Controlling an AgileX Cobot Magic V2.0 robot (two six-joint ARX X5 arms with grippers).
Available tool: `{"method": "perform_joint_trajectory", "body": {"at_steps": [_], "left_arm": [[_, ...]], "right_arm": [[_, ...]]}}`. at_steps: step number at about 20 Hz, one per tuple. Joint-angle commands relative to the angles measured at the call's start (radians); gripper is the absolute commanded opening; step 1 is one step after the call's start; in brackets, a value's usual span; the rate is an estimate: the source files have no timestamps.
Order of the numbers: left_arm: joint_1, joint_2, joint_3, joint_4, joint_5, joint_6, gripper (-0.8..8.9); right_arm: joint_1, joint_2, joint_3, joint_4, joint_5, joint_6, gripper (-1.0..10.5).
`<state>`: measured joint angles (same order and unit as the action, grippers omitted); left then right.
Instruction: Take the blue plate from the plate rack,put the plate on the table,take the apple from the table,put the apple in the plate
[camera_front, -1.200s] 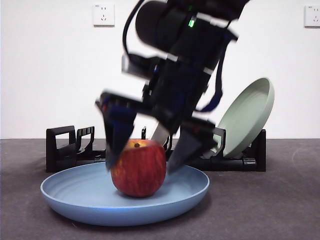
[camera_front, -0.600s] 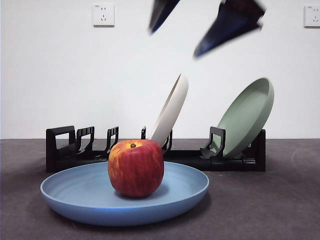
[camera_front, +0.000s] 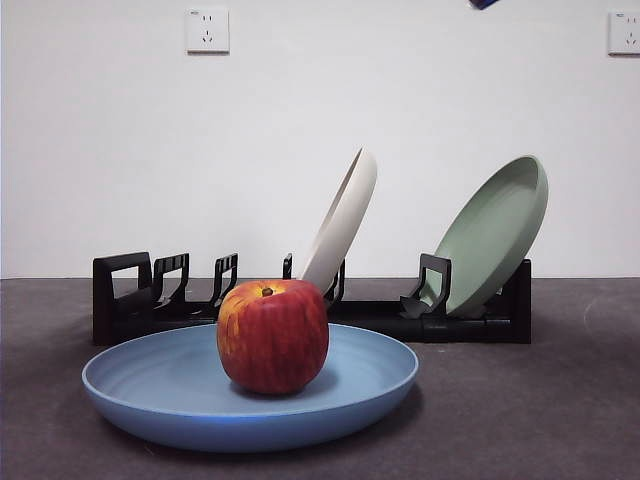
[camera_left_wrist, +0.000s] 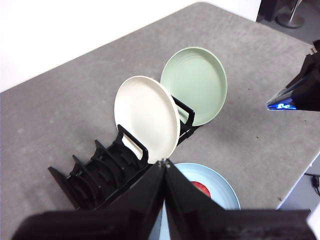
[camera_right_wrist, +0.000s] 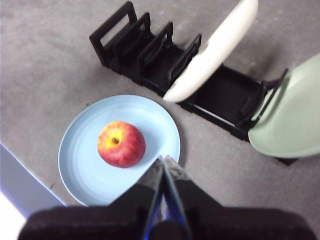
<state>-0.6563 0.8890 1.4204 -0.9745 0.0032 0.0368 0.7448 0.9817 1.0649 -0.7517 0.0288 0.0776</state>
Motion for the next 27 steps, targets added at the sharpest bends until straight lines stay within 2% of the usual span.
{"method": "perform_joint_trajectory", "body": {"at_steps": [1, 5, 8, 12, 16, 27], "left_arm": [[-0.006, -0.071, -0.191, 0.137, -0.003, 0.002, -0.08], [-0.006, -0.179, -0.536, 0.435, -0.031, -0.011, -0.08], [-0.006, -0.197, -0.743, 0.675, -0.053, -0.039, -0.08], [-0.006, -0.194, -0.891, 0.859, -0.053, -0.064, -0.08], [-0.006, -0.194, -0.893, 0.851, -0.051, -0.100, -0.03], [-0.005, -0.190, -0.893, 0.819, -0.052, -0.100, -0.03]], "right_arm": [[0.000, -0.043, -0.079, 0.064, 0.004, -0.009, -0.1], [0.001, -0.145, -0.265, 0.253, 0.002, -0.007, -0.1], [0.001, -0.215, -0.424, 0.407, 0.004, 0.016, -0.1], [0.001, -0.263, -0.582, 0.558, 0.005, 0.071, -0.1], [0.000, -0.244, -0.592, 0.543, 0.005, 0.090, 0.0], [0.000, -0.245, -0.592, 0.538, 0.004, 0.090, 0.0]]}}
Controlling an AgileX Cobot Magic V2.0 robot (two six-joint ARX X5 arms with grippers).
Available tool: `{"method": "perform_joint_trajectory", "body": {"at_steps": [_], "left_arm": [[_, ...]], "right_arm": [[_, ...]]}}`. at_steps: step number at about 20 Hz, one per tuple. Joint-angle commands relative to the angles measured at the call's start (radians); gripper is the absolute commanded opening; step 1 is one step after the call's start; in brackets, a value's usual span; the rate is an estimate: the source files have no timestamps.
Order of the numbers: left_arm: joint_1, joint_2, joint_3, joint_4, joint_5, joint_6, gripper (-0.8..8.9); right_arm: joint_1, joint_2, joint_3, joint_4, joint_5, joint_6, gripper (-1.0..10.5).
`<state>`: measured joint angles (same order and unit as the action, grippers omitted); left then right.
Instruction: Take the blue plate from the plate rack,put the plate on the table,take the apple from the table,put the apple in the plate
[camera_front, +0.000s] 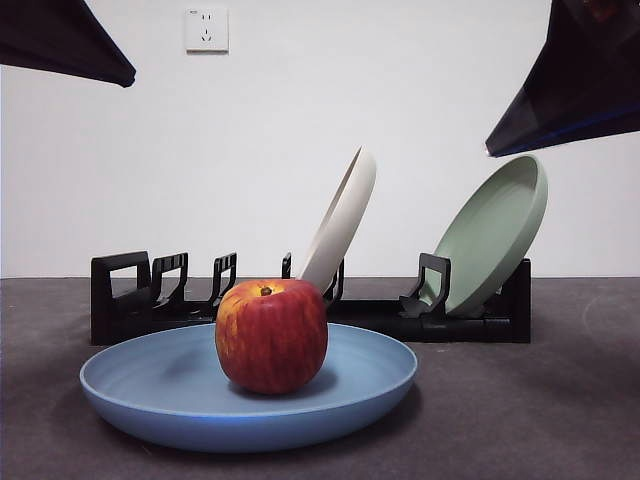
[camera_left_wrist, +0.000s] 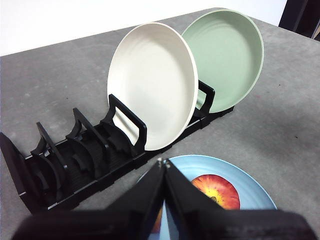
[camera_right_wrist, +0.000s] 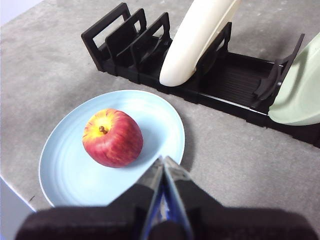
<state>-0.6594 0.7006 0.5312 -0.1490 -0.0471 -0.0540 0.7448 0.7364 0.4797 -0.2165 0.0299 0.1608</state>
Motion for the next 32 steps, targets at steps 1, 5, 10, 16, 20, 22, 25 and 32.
{"method": "perform_joint_trajectory", "body": {"at_steps": [1, 5, 10, 16, 20, 22, 25, 32], "left_arm": [[0.004, -0.018, -0.004, -0.031, -0.005, 0.011, -0.03], [0.119, -0.159, -0.039, -0.042, 0.004, 0.101, -0.03], [0.340, -0.387, -0.275, 0.103, 0.004, 0.027, -0.03], [0.528, -0.573, -0.468, 0.149, 0.005, 0.028, -0.03], [0.604, -0.636, -0.505, 0.092, 0.005, 0.027, -0.03], [0.628, -0.657, -0.513, 0.039, 0.004, 0.027, -0.03], [0.658, -0.692, -0.520, -0.039, 0.005, 0.020, -0.03], [0.693, -0.698, -0.526, -0.038, 0.024, -0.080, -0.03]], "right_arm": [[0.000, 0.000, -0.007, 0.003, 0.003, 0.006, 0.0], [0.000, 0.000, -0.007, 0.003, 0.003, 0.006, 0.0], [0.000, 0.000, -0.007, 0.002, 0.003, 0.006, 0.0], [0.000, 0.000, -0.007, 0.002, 0.003, 0.006, 0.0], [0.000, 0.000, -0.007, 0.002, 0.003, 0.006, 0.0], [0.000, 0.000, -0.007, 0.002, 0.003, 0.006, 0.0], [0.000, 0.000, -0.007, 0.002, 0.003, 0.006, 0.0], [0.000, 0.000, -0.007, 0.002, 0.003, 0.006, 0.0]]}}
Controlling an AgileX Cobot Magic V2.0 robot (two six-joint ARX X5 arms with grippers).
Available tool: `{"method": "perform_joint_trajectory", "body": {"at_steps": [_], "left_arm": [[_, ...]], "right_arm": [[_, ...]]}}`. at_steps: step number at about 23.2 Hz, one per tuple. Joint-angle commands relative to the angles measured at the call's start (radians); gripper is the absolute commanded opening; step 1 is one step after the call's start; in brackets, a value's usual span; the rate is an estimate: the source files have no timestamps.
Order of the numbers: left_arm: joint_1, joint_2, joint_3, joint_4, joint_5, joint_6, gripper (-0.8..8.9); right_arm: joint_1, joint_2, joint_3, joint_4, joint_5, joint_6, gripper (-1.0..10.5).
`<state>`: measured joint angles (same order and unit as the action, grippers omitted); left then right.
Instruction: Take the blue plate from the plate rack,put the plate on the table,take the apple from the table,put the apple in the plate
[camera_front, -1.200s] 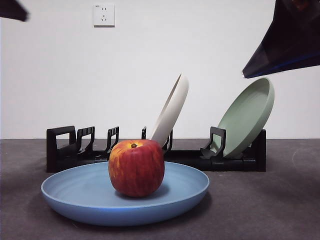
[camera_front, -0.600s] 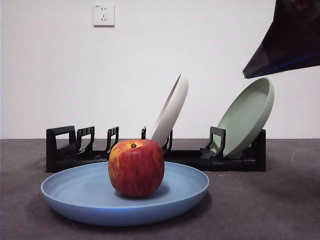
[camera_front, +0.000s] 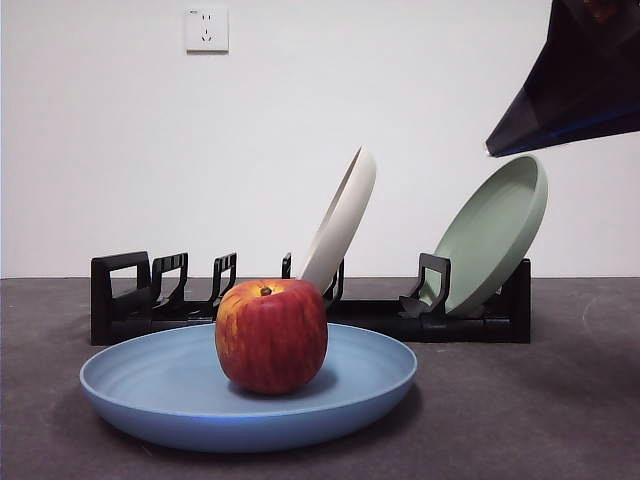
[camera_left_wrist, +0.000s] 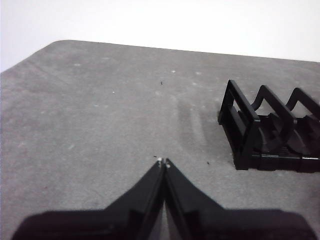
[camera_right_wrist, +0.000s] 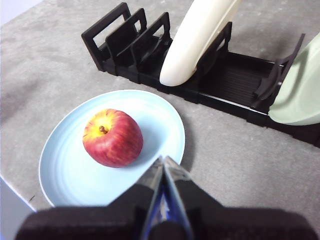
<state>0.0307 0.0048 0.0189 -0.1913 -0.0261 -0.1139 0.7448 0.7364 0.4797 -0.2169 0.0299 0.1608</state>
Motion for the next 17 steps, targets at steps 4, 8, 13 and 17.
{"method": "perform_joint_trajectory", "body": {"at_steps": [4, 8, 13, 17], "left_arm": [[0.003, -0.003, -0.014, 0.004, 0.003, -0.018, -0.03], [0.003, -0.003, -0.014, 0.004, 0.003, -0.018, -0.03], [0.003, -0.003, -0.014, 0.004, 0.003, -0.018, -0.03], [0.003, -0.003, -0.014, 0.004, 0.003, -0.018, -0.03]], "right_arm": [[0.000, 0.000, -0.007, 0.002, 0.003, 0.006, 0.0], [0.000, 0.000, -0.007, 0.003, 0.003, 0.006, 0.0], [0.000, -0.051, -0.007, -0.019, 0.004, -0.004, 0.0], [-0.064, -0.189, -0.014, -0.093, 0.003, -0.166, 0.0]]}}
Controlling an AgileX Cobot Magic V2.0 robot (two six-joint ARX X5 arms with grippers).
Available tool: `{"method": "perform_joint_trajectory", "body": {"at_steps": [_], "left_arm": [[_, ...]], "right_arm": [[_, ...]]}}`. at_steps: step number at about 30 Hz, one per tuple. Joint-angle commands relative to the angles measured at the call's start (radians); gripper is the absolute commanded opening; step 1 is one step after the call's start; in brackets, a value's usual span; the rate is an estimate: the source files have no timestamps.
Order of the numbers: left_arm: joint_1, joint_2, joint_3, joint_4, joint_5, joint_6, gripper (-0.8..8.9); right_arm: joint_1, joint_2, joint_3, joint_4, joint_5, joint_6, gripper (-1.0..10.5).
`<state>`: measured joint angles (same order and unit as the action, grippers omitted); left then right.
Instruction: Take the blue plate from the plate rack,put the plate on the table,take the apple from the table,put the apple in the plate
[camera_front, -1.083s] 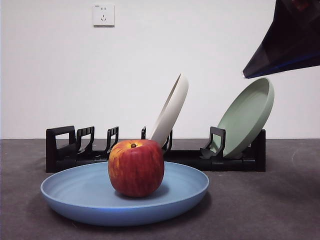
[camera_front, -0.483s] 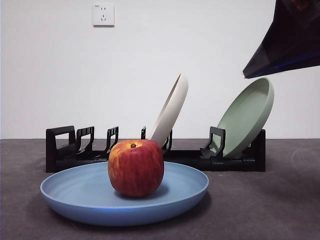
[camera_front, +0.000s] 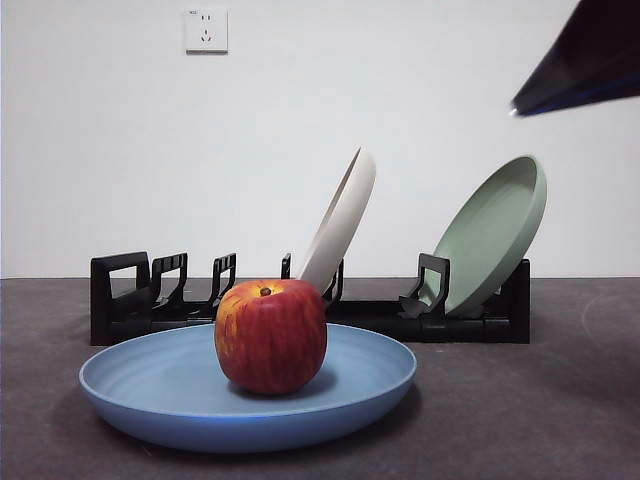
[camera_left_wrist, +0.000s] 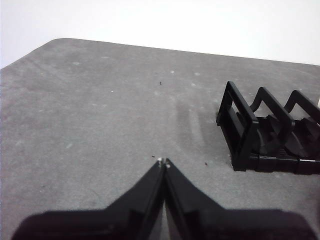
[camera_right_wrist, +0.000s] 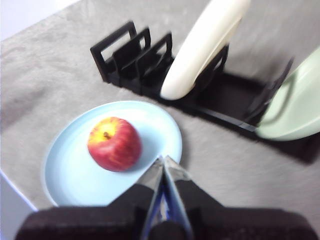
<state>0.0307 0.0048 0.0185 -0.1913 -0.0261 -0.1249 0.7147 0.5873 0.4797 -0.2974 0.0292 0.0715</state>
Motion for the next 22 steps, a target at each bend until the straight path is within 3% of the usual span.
{"method": "perform_joint_trajectory", "body": {"at_steps": [1, 6, 9, 14, 22], "left_arm": [[0.003, -0.003, -0.014, 0.004, 0.003, -0.007, -0.03], [0.003, -0.003, -0.014, 0.004, 0.003, -0.007, -0.03], [0.003, -0.003, -0.014, 0.004, 0.003, -0.007, -0.03], [0.003, -0.003, -0.014, 0.004, 0.003, -0.007, -0.03], [0.003, -0.003, -0.014, 0.004, 0.003, -0.007, -0.03]], "right_arm": [[-0.077, -0.078, -0.027, -0.013, 0.004, -0.080, 0.0], [-0.365, -0.299, -0.142, -0.008, -0.004, -0.069, 0.0], [-0.484, -0.423, -0.225, 0.043, -0.005, -0.062, 0.0], [-0.554, -0.536, -0.340, 0.156, -0.047, -0.061, 0.0], [-0.577, -0.586, -0.445, 0.161, -0.084, -0.046, 0.0]]}}
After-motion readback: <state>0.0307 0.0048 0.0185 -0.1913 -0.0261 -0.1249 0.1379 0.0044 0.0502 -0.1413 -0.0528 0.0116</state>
